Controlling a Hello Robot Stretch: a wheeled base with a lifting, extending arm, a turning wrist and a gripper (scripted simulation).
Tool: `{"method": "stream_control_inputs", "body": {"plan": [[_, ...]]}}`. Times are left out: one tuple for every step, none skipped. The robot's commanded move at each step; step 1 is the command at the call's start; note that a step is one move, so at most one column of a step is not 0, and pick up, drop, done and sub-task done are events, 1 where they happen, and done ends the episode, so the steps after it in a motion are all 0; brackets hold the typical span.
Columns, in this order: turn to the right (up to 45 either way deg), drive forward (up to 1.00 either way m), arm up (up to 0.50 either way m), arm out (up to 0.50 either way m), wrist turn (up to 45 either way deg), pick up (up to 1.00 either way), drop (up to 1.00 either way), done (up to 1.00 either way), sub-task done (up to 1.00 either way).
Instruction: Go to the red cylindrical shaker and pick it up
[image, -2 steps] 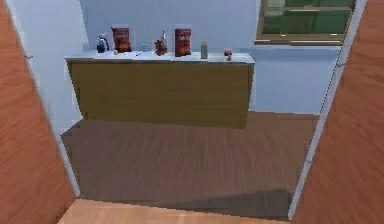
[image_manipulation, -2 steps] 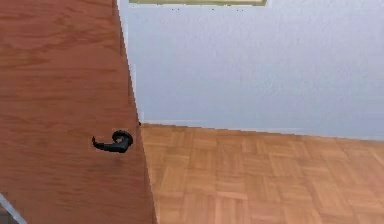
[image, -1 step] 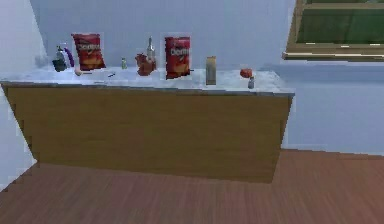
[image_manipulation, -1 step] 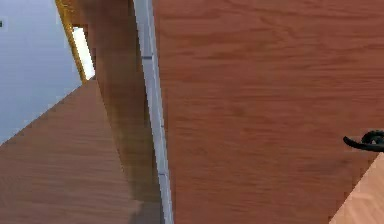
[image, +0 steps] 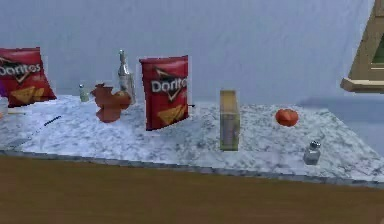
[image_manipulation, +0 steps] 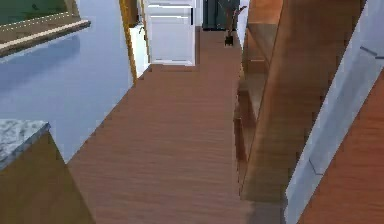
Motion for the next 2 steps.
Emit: {"method": "stream_control_inputs", "body": {"plan": [[-45.0,0.0,0.0,0.0,0.0,0.0,0.0,0.0,0.0],[-45.0,0.0,0.0,0.0,0.0,0.0,0.0,0.0,0.0]]}}
